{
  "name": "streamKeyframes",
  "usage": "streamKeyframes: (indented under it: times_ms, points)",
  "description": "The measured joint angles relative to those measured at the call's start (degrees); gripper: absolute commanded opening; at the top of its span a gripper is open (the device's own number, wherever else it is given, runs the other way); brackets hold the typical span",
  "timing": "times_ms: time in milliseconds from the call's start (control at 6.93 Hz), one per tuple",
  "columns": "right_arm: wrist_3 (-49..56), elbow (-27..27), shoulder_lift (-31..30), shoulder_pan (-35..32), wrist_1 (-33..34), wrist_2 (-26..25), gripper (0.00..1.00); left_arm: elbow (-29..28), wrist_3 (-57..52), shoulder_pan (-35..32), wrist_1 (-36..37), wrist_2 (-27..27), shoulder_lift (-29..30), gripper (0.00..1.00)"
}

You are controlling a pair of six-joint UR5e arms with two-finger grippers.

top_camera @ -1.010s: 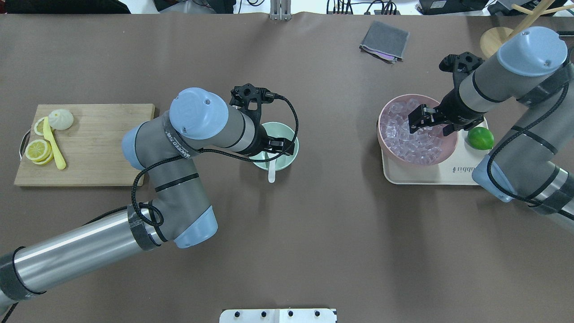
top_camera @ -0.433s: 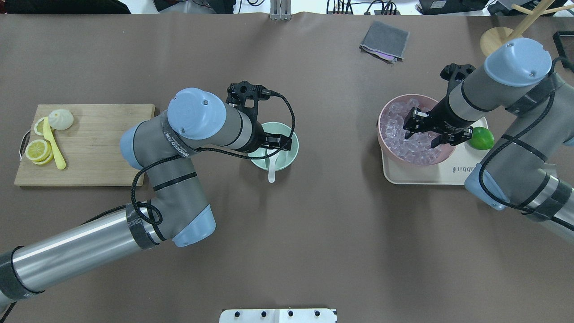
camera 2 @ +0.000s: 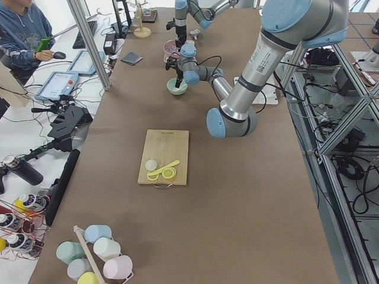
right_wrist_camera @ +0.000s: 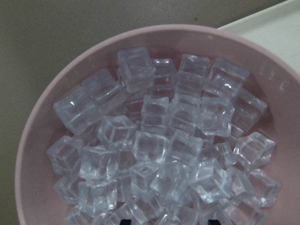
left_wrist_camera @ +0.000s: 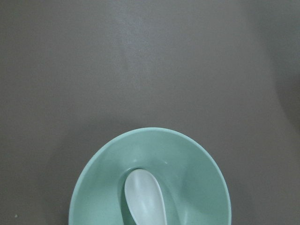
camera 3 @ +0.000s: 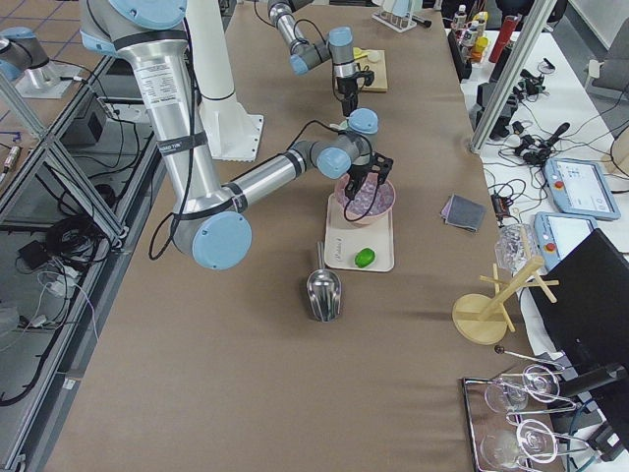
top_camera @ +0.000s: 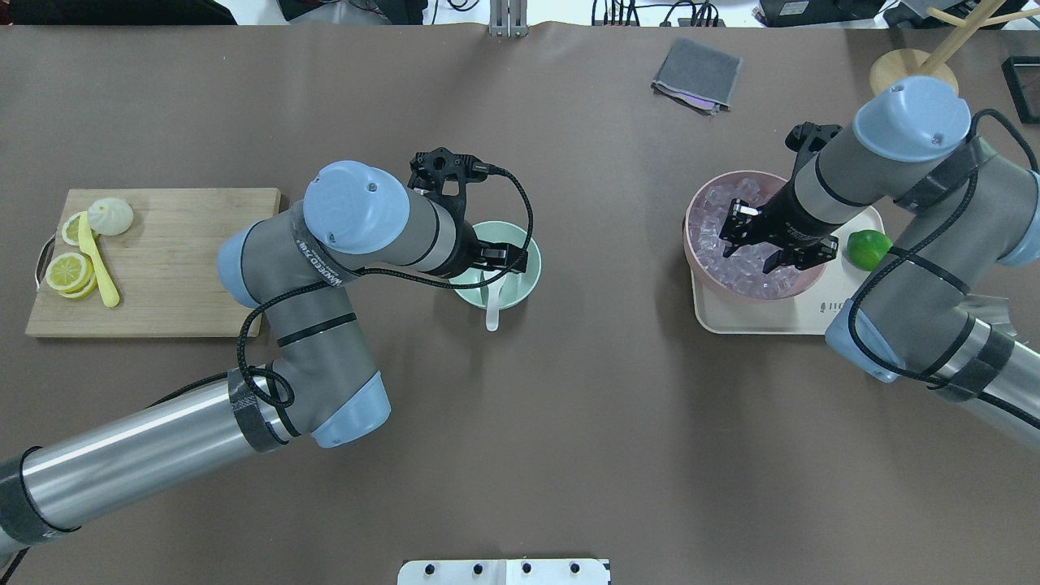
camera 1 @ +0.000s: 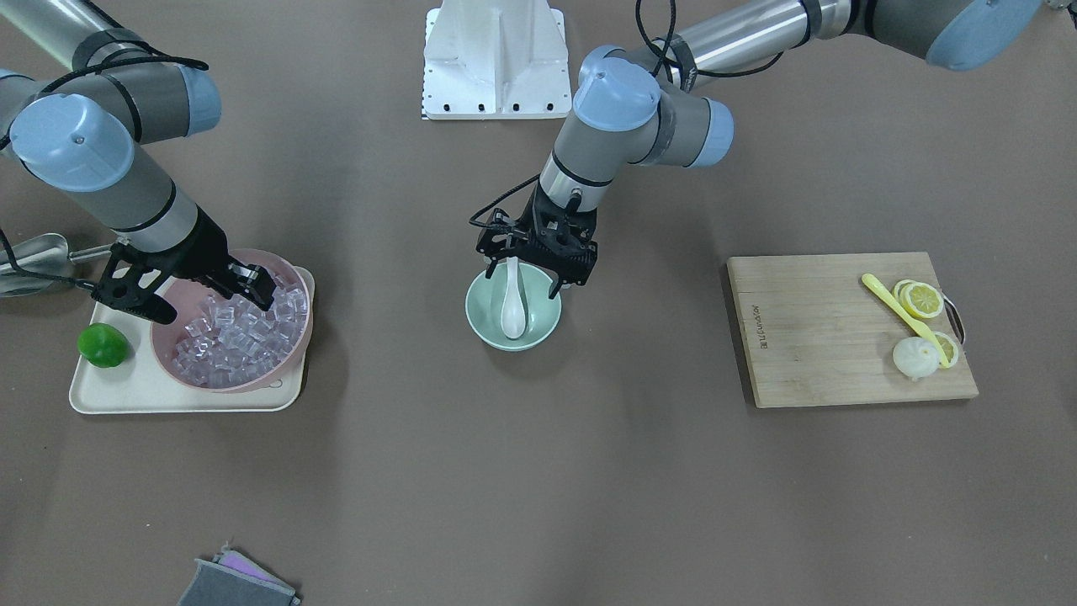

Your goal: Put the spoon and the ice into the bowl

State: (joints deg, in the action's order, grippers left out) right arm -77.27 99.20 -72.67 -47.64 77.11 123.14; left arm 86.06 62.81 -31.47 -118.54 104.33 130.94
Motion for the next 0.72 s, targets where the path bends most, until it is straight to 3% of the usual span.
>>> streamKeyframes:
  times_ms: [144,289,722]
  points:
    - [-0.20,-0.10,0.00,0.17,-0.02,0.01,0.05,-0.07,0.02,0.00,-0.02,0.00,-0.04,0.97]
    - [-0.03,-0.12,-0.05,0.22,-0.03,0.07,0.00,-0.21,0.05,0.04,-0.02,-0.03,-0.06,0.97]
    - [1.10,-0.04,0.21,-0.01,0.03,0.46,0.00,-0.55,0.64,0.12,-0.12,-0.09,-0.30,0.97]
